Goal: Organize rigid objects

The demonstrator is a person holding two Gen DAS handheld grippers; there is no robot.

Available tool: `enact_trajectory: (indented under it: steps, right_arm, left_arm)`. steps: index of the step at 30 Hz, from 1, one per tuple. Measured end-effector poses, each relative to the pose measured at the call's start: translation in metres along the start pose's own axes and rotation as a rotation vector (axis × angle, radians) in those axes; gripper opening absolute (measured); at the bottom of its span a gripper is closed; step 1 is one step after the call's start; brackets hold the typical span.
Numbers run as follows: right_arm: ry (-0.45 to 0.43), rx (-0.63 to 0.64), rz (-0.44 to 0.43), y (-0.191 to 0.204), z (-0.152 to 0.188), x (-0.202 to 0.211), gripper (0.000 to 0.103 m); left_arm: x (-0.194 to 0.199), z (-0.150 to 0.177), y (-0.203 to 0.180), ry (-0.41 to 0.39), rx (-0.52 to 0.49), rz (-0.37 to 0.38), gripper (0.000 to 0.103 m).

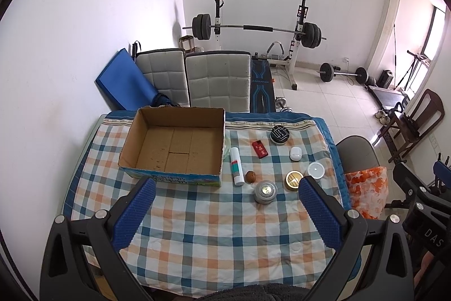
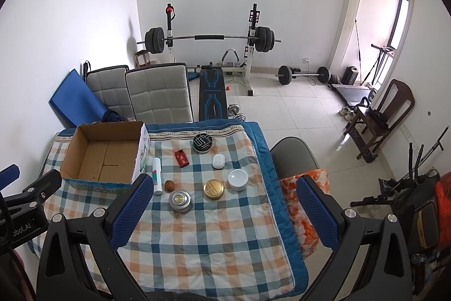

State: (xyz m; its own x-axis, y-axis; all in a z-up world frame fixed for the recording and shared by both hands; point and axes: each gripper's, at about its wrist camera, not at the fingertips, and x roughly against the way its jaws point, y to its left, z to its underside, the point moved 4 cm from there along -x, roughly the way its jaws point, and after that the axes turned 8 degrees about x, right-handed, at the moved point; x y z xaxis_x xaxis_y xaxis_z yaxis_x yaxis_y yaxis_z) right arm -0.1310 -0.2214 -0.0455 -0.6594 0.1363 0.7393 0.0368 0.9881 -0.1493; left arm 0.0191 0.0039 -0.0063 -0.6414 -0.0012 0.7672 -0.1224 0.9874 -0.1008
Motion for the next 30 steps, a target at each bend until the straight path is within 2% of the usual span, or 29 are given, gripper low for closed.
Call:
enact_trajectory:
  steps: [11, 21, 26, 30]
  right_arm:
    - [-0.006, 0.000, -0.005, -0.003, -0.011, 0.000, 0.103]
    - [-0.006, -0.002, -0.007, -0.001, -0.008, 0.000, 0.103]
    - [0.038, -0.021, -0.031, -0.007, -0.015, -0.023, 0.103]
    - [0.117, -0.040, -0.035, -0.022, -0.017, -0.069, 0.103]
  left_arm:
    - [0.000, -0.004, 0.001, -0.004, 0.005, -0.004, 0.103]
    - [-0.003, -0.006, 0.002, 0.006, 0.007, -0.003, 0.103]
    - [-0.038, -0.024, -0.007, 0.050, 0.008, 0.011, 0.103]
    - [-0.092, -0.038, -0.022, 0.115, -0.011, 0.013, 0.103]
